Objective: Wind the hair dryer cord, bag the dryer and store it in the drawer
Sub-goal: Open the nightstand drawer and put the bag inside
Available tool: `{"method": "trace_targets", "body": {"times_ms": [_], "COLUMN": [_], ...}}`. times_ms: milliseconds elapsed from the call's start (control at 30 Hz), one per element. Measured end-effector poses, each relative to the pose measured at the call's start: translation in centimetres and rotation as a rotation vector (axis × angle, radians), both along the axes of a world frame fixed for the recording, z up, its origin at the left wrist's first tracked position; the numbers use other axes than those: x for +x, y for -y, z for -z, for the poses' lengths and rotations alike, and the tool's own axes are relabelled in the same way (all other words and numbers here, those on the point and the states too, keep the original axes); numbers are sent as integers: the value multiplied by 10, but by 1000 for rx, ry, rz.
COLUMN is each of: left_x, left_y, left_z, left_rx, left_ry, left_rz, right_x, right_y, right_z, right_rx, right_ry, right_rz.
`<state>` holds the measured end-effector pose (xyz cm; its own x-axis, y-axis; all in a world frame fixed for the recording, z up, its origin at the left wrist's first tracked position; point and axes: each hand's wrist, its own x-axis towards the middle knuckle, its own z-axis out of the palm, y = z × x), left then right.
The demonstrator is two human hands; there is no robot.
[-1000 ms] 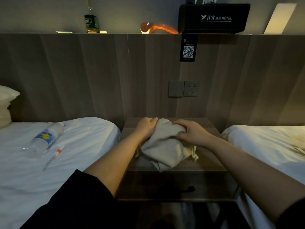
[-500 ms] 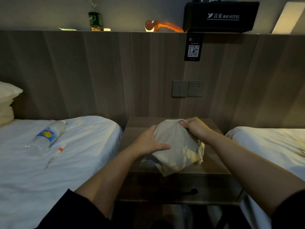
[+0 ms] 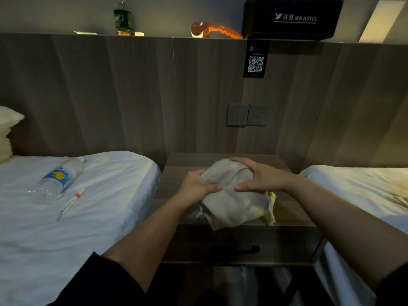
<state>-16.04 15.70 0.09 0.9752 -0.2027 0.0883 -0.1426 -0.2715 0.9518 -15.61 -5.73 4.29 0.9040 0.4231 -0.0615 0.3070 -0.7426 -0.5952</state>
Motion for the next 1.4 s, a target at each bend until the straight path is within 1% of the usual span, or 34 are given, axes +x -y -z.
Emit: {"method": "trace_targets", "body": {"times_ms": [67, 200, 300, 400, 533, 600, 700, 733, 767, 800, 833, 900, 967, 1033, 1067, 1167, 1300, 1400], "left_x": [-5, -17, -28, -41, -58, -66, -74, -75, -77, -77, -76, -73, -69, -69, -69, -69, -68, -68], "left_y": [2, 6, 9, 13, 22, 30, 43, 45, 45, 44, 41, 34, 27, 25, 24, 27, 27, 24], "left_z": [-2, -8, -8, -4, 7, 16, 32, 40, 50, 62, 76, 101, 124, 138, 142, 145, 140, 131], "left_rx": [-21, -62, -136, -224, -256, -245, -263, -272, -238, -151, -31, 291, 610, 798, 840, 859, 875, 926], "left_ry": [2, 25, -7, -57, -110, -111, -132, -114, -69, -13, 37, 86, 76, 59, 62, 72, 69, 55], "left_rz": [-7, 51, 90, 152, 193, 169, 48, 13, -18, -41, -46, -16, 87, 214, 240, 221, 241, 278], "right_x": [-5, -22, -41, -58, -82, -94, -107, -111, -115, -120, -125, -134, -141, -145, -146, -147, -146, -145], "right_y": [6, 14, 13, 14, 20, 26, 38, 44, 49, 54, 60, 70, 76, 78, 78, 73, 69, 71], "right_z": [1, 5, 6, 16, 35, 45, 63, 70, 76, 81, 86, 93, 98, 101, 102, 103, 101, 97], "right_rx": [67, 137, 198, 238, 327, 364, 435, 462, 486, 506, 525, 556, 581, 580, 580, 609, 630, 651], "right_ry": [-85, -113, -35, 89, 143, 114, 53, 35, 16, 2, -8, -32, -56, -66, -63, -54, -111, -127], "right_rz": [1, 18, 56, 157, 299, 362, 469, 513, 559, 602, 640, 696, 718, 735, 743, 774, 814, 842]}}
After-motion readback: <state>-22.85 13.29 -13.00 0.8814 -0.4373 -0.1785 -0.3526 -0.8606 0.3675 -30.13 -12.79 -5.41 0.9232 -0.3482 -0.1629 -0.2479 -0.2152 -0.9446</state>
